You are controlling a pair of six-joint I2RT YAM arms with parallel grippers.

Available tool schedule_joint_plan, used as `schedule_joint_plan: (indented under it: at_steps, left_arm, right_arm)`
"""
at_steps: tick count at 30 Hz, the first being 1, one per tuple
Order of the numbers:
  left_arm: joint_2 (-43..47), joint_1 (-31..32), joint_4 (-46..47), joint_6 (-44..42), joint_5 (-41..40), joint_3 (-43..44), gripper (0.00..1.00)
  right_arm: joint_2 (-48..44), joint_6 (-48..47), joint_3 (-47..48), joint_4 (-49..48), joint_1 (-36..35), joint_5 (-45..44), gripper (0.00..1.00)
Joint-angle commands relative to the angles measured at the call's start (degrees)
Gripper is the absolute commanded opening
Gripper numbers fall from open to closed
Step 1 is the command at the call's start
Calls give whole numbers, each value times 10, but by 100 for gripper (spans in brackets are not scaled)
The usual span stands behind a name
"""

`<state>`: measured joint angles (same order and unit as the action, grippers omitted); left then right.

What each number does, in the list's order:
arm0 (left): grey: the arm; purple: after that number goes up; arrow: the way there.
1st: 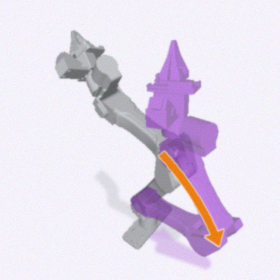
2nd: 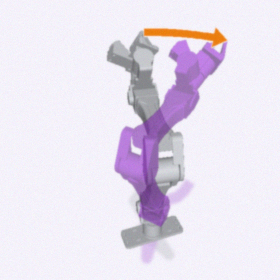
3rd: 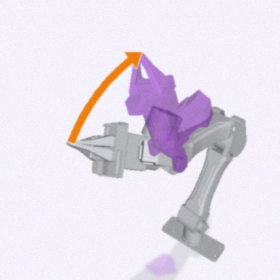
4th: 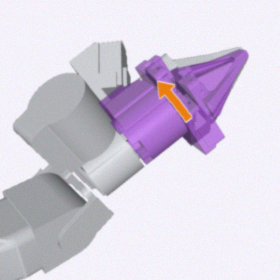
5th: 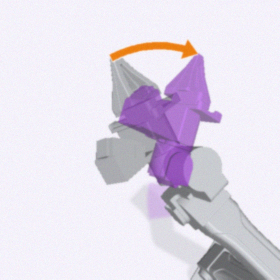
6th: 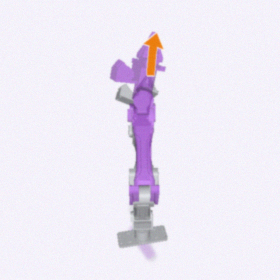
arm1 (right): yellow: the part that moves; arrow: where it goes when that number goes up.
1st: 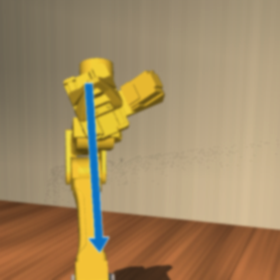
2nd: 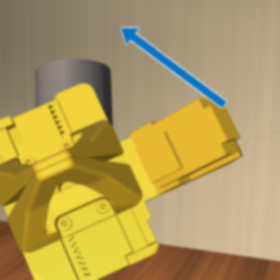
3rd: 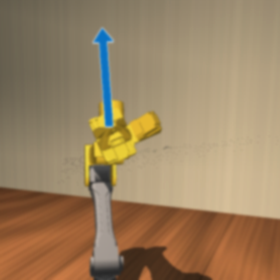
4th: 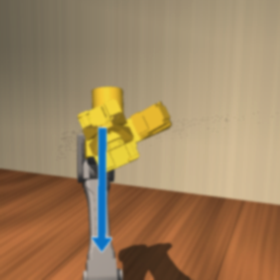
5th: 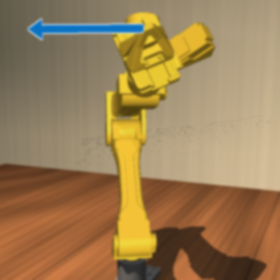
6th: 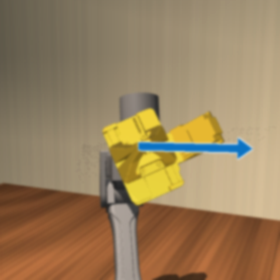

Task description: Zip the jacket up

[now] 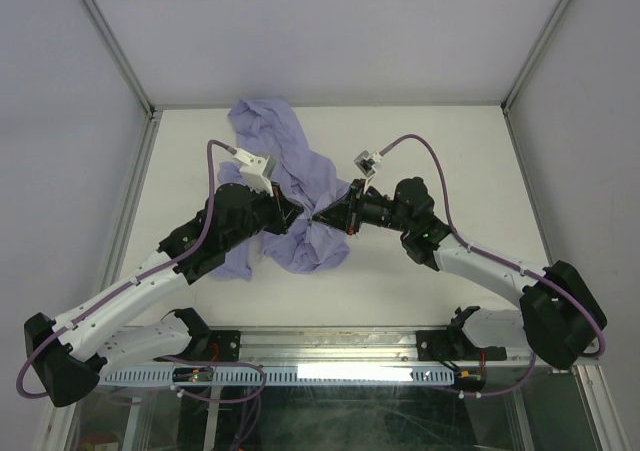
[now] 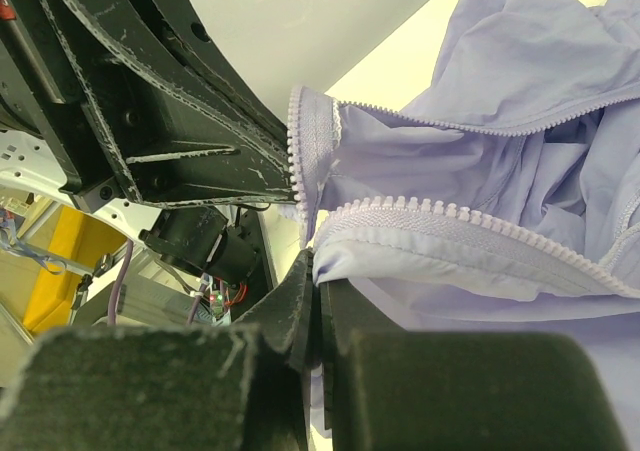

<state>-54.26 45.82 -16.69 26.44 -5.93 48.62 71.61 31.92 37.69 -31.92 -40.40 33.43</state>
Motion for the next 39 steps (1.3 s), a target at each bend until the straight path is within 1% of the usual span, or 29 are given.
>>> schedule_joint_plan:
  at_steps: [1,14,39]
  left_arm:
    - [7,9,25,6,-9,9,0]
    - [8,9,25,8,-20,11,0]
    - [4,11,14,4,-6,9,0]
  right_arm:
    - [-20,3,13,-45,-4,-5,0]
    - [-16,3,17,-47,-4,3,0]
    - [-19,8,16,-58,-4,-26,0]
